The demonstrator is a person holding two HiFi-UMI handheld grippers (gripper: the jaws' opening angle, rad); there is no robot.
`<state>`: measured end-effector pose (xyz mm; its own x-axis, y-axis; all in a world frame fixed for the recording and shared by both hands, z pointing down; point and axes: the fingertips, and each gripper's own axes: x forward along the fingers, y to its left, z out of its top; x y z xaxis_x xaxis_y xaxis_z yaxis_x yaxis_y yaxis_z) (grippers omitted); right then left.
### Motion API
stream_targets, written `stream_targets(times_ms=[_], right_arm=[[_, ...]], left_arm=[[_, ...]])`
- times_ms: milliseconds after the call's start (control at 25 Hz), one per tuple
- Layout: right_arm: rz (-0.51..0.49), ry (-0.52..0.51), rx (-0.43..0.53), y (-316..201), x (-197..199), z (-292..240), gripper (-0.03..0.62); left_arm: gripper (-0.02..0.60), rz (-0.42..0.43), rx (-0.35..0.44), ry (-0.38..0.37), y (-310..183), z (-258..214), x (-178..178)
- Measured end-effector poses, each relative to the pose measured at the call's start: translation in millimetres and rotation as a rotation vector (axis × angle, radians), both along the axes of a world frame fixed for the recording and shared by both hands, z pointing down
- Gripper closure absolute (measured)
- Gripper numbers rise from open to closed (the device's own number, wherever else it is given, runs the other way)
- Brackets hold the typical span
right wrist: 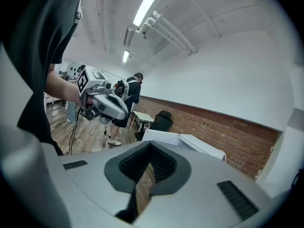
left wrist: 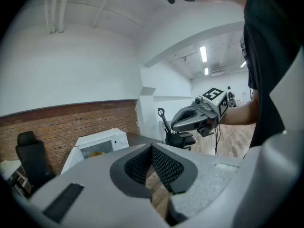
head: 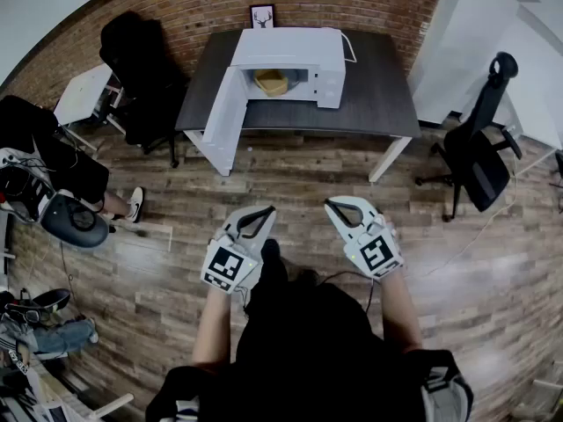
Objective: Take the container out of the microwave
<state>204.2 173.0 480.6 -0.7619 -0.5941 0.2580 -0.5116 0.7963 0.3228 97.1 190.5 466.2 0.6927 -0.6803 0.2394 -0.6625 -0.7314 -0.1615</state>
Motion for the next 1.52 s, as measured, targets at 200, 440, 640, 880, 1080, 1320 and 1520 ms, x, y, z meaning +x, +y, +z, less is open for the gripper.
stream_targets(times_ms=[200,440,640,880,1080,1320,1520], right_arm=[[0.005,0.002,-0.007,1.4,-4.9,1.7,0.597],[0.007,0.002,-0.02,-0.5,-12.8,3.2,0.597],[0.002,0.0,-0.023,-5.1,-23.1,6.5,0.597],[0.003,0.003,-0.052,-17.1,-36.7,12.7,0.597],[0.0,0.002,-0.058,-35.7,-53.4,11.3,0.596],[0.007,0.009,-0.08,-61.4,-71.0,16.4,0.595],[0.016,0.026,-0.09,-88.4,-86.0,22.2,0.595]], left_arm=[[0.578,-0.01,-0.04,0.006,3.1,8.2,-5.8],[0.578,-0.013,-0.039,0.017,1.1,6.4,-14.3],[0.578,-0.01,-0.025,0.016,-3.4,8.0,-22.5],[0.578,-0.028,-0.073,0.034,-11.5,16.4,-37.1],[0.578,-0.035,-0.081,0.041,-28.7,15.2,-52.7],[0.578,-0.032,-0.091,0.053,-54.0,17.8,-68.4],[0.578,-0.023,-0.096,0.062,-80.9,19.8,-82.6]])
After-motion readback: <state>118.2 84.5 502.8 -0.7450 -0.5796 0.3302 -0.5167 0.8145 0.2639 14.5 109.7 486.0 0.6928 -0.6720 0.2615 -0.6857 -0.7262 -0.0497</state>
